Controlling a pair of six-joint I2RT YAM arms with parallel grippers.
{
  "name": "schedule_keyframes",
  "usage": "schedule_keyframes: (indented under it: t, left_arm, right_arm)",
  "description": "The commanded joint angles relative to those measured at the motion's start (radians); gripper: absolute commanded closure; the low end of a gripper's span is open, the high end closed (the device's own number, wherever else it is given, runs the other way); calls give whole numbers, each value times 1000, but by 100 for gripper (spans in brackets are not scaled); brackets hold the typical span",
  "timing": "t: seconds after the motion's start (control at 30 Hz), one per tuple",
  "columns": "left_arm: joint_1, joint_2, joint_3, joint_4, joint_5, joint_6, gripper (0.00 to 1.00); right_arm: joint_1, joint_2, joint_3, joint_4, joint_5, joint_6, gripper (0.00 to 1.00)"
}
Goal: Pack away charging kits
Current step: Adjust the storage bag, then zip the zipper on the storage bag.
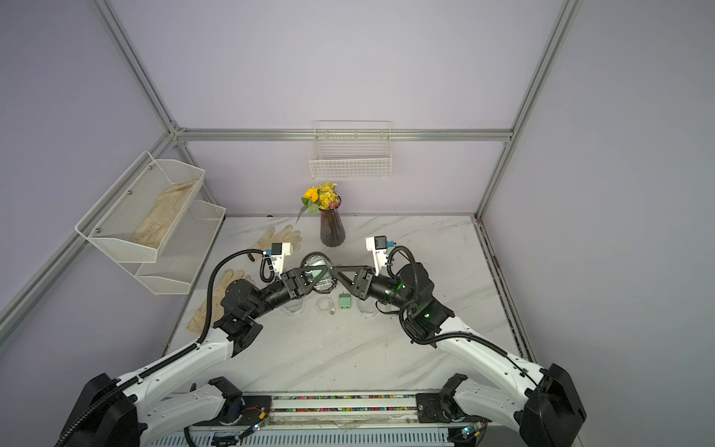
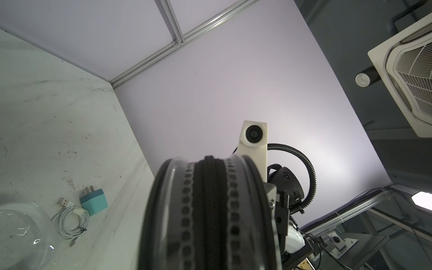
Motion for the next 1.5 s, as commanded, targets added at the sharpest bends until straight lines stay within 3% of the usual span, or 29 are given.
schedule_keyframes:
  t: [0.0,0.13,0.2,0.37,0.77,1.47]
  left_arm:
    - [55,-18,22,46,55,-129,73]
    - [80,1,64,7,134,-186,71]
    - [85,9,89,-29,168,-192,70]
    - [91,15,113,-27,196,-238,68]
    - [105,-9,141,-122,209,-235,68]
    - [108,-1,153,-102,229,-259,68]
  right_arm:
    - [11,-49,105,-290,46,-230,70]
    - [67,-15,197,-466,132,-407,71]
    - [149,12,240,-518,226,-487,71]
    - [257,97,306,-596,383,-601,71]
    - [259,17,254,-588,442,-641,59]
    - [259,73,231,-548,457,-702,63]
